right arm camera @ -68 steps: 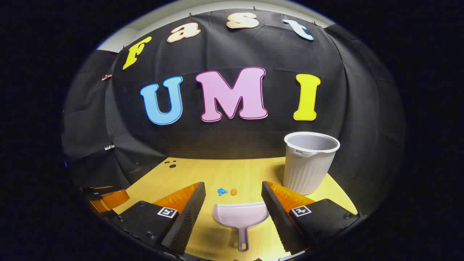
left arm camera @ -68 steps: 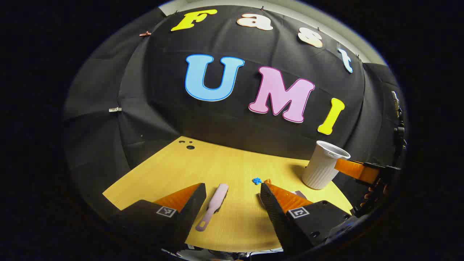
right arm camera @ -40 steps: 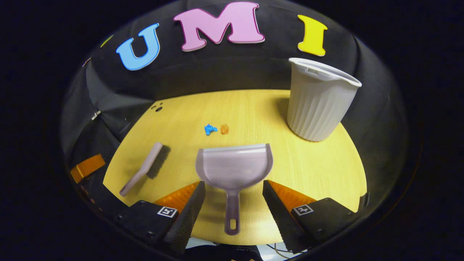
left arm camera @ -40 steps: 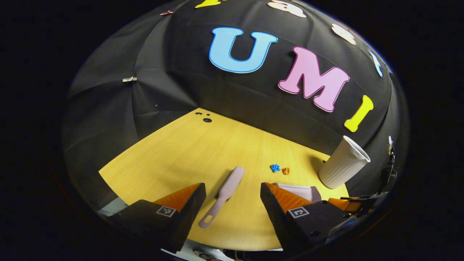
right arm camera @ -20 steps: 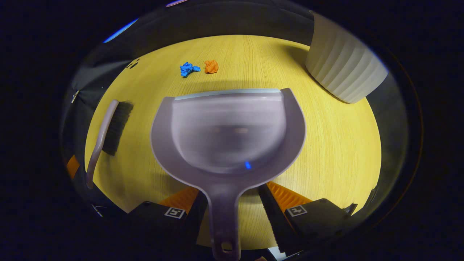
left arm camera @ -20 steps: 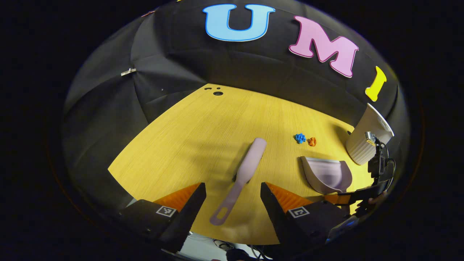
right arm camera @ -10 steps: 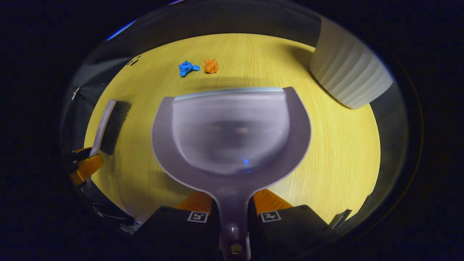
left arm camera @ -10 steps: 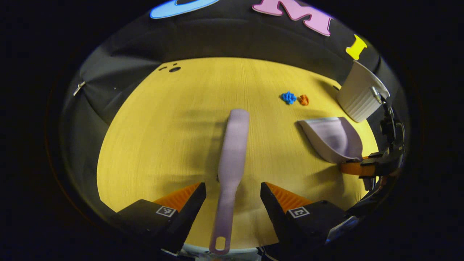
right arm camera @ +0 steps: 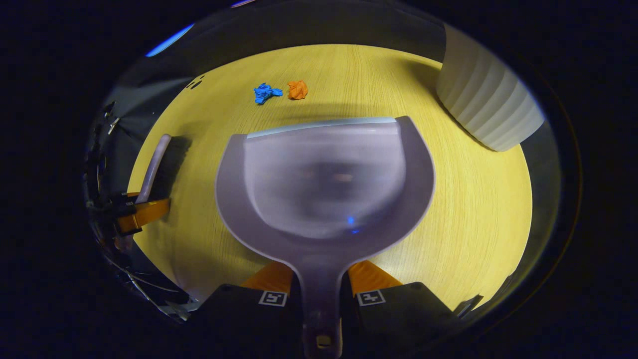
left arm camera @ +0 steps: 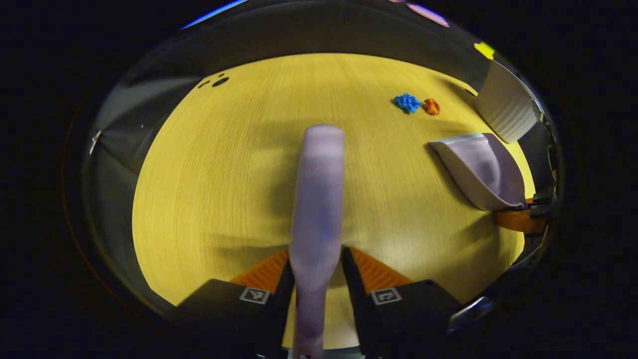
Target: Pick up the small broom and dustpan from the desktop, sweep the trash into the dustpan with the broom, and then empty the trash into the garbage bin.
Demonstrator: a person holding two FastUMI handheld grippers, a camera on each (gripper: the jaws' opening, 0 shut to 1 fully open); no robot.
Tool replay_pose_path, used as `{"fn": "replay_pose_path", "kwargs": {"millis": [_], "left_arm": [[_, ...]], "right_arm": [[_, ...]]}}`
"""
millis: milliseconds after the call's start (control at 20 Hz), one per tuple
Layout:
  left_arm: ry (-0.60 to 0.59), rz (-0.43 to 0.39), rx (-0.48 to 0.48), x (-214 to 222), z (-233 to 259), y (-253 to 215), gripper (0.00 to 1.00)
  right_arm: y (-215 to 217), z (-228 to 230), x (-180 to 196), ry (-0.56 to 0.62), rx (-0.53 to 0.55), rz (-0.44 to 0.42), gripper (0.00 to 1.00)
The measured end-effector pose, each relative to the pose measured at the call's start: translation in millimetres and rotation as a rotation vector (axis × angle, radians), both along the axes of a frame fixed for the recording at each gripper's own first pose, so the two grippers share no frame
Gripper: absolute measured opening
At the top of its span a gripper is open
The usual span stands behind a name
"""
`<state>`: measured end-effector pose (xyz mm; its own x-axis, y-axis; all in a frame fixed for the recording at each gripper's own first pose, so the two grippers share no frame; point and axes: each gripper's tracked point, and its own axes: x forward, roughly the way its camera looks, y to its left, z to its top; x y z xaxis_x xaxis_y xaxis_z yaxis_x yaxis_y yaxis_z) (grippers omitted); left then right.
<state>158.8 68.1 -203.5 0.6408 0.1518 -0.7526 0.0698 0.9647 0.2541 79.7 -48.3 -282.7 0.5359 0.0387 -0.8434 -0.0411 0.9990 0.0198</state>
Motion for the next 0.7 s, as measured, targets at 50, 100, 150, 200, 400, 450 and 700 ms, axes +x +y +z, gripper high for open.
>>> {"fn": "replay_pose_path", "kwargs": {"millis": [50,100,150,200,400,450,700], "left_arm": [[-0.015,-0.001,0.001,2.5,4.1,-2.0,0.51],[-0.03,0.004,-0.002,3.3,-1.5,-1.6,0.36],[-0.047,0.019,-0.015,3.6,-0.1,-1.8,0.35],[-0.064,0.037,-0.031,2.8,0.8,-1.0,0.3],[-0.097,0.072,-0.066,3.8,8.2,0.2,0.26],[-0.109,0.058,-0.063,8.8,14.1,-0.5,0.26],[-0.091,-0.02,-0.056,39.9,34.3,-7.8,0.26]], "right_arm": [[0.0,0.5,0.7,-0.002,0.004,0.008,0.36],[0.1,1.5,-0.1,-0.004,0.009,0.018,0.36],[0.2,1.1,-0.6,-0.002,0.013,0.03,0.36],[-0.7,1.3,-0.4,-0.004,0.011,0.039,0.36],[-9.9,3.2,-4.9,-0.014,-0.019,0.087,0.31],[-13.0,5.6,-7.6,-0.015,-0.025,0.103,0.36],[-25.9,10.1,-13.5,-0.003,-0.039,0.161,0.35]]}}
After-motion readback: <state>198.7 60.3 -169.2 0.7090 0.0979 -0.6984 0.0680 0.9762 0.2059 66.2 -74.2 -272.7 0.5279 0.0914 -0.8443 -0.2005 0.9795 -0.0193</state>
